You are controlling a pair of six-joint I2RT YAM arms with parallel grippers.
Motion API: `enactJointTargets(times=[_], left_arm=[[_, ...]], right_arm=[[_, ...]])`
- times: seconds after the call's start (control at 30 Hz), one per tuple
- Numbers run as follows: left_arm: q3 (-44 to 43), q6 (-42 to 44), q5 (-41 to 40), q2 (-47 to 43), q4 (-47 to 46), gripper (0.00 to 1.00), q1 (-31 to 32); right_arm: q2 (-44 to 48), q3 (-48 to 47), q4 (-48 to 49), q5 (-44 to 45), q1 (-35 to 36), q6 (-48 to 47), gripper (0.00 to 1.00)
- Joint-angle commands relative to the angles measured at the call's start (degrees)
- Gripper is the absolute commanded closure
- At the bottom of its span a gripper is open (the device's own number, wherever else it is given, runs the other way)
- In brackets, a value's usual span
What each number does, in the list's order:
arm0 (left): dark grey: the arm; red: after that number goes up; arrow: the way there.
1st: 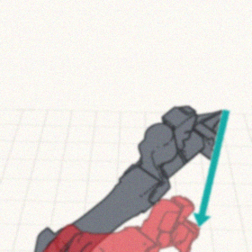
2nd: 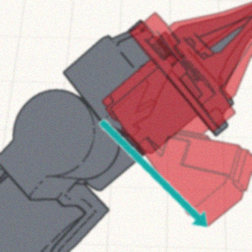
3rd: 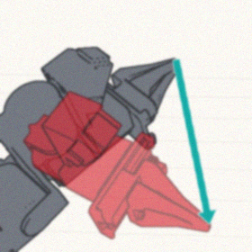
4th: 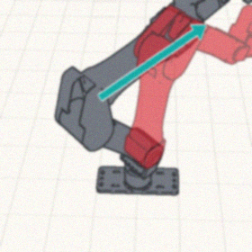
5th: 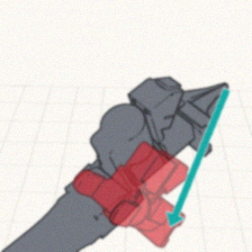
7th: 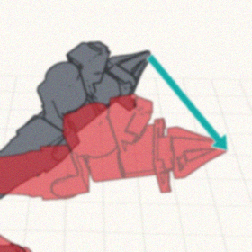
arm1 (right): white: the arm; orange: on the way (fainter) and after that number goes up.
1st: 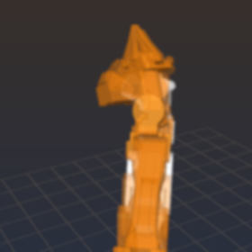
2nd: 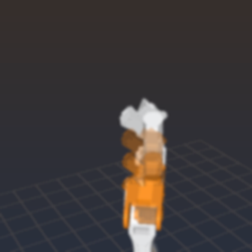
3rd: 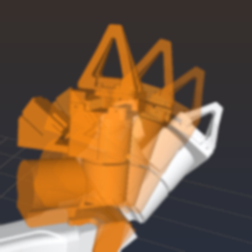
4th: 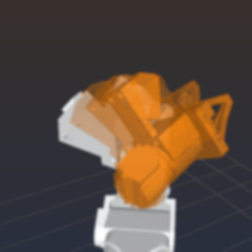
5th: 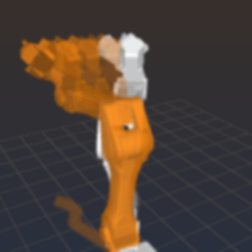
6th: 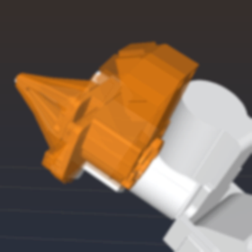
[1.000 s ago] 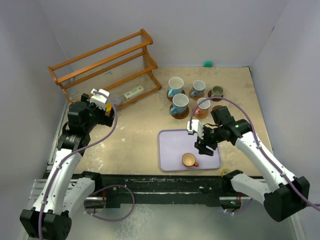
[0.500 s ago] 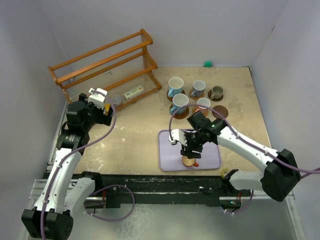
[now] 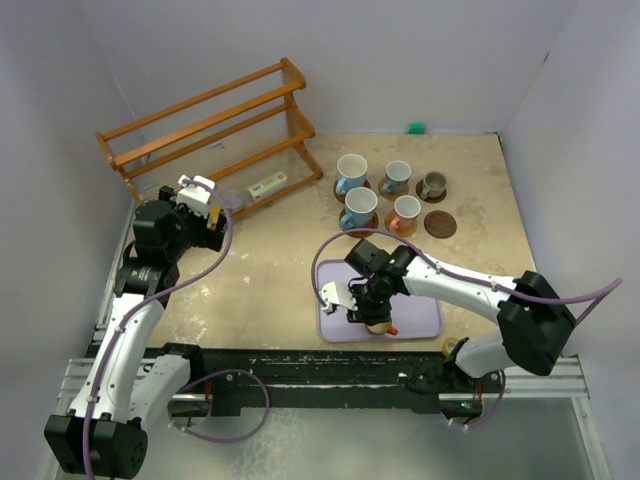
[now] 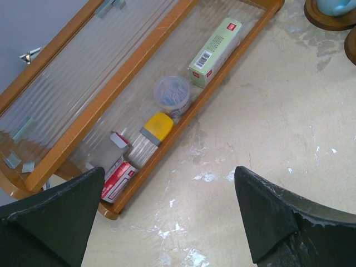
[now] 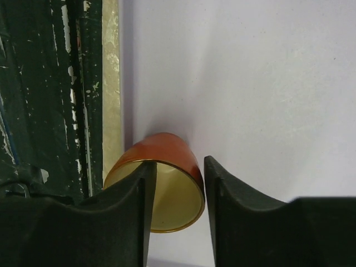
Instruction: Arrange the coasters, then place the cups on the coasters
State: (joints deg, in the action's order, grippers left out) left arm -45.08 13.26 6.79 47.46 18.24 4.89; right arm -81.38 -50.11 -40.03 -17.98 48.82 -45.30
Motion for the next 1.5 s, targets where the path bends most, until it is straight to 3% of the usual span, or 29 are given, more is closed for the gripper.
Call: enactJointTargets(times=[0.0, 0.63, 0.83, 1.07, 1.47], left_arm=[[0.5, 0.54, 1.38, -0.3, -2.6, 0.04, -0.58], [0.63, 0.18, 2.06, -1.54, -2.64, 0.04, -0.58], [0.2, -0.41, 2.17, -1.38, -2.48, 0.04, -0.58], [-1.48, -1.42, 3.24, 0.2, -1.22, 0.04, -0.58], [-2.46, -2.44, 4.26, 1.43, -0.73, 0.04, -0.58]], right_arm=[[-0.33, -1.47, -1.38, 2.24, 0.49, -0.18, 0.62], [2.41, -1.34, -2.08, 4.24, 0.21, 2.04, 0.98], [6.1, -2.13, -2.52, 3.98, -3.4, 4.09, 1.0], [7.8, -6.71, -5.83, -0.99, -12.84, 6.1, 1.0], [11.86, -9.88, -6.93, 2.29, -20.49, 12.74, 1.0]])
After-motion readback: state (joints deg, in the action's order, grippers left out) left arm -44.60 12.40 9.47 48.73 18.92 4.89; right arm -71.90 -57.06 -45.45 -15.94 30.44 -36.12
